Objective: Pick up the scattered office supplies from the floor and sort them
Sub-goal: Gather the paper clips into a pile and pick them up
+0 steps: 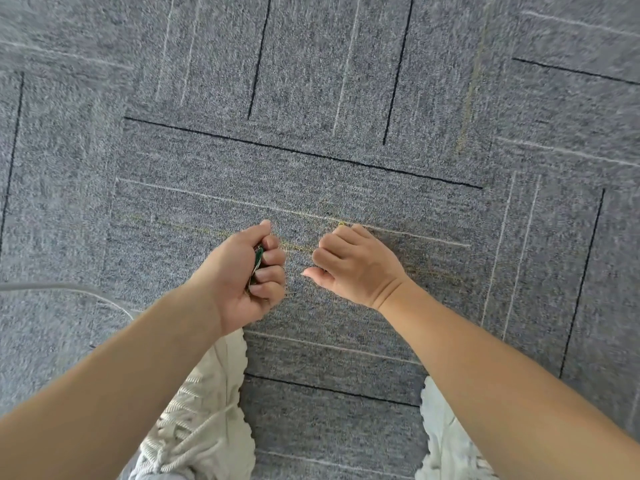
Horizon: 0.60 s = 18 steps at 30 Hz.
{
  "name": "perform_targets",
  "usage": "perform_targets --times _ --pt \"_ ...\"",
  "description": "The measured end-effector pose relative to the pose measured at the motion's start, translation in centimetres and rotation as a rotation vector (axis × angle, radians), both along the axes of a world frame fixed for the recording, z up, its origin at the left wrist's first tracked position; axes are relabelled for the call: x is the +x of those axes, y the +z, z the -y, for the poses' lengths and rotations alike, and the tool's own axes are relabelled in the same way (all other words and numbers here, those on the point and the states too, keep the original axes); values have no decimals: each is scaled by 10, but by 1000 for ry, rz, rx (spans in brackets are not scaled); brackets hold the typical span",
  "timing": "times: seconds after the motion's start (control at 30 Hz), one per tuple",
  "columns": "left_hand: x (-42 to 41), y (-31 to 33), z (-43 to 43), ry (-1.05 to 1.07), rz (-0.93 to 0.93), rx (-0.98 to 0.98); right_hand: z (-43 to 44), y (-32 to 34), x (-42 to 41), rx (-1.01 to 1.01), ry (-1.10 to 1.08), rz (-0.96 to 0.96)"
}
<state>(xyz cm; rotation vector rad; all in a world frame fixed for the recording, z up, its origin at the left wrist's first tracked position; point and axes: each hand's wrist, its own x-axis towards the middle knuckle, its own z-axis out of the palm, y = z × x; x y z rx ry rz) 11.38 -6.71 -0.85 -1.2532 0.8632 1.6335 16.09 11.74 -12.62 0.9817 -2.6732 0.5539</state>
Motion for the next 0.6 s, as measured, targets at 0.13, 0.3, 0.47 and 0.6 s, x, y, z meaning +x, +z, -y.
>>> perform_targets --times 0.13,0.3,0.47,0.6 --pt "0 0 1 -8 -5 -16 0 2 -2 1 23 -27" --pt "1 -3 0 -35 -24 -25 1 0 1 63 -43 10" --pt "2 -3 -2 -51 -30 -30 5 1 -2 104 -250 123" --pt "2 -3 -1 -44 -27 -29 3 0 -5 66 -211 93"
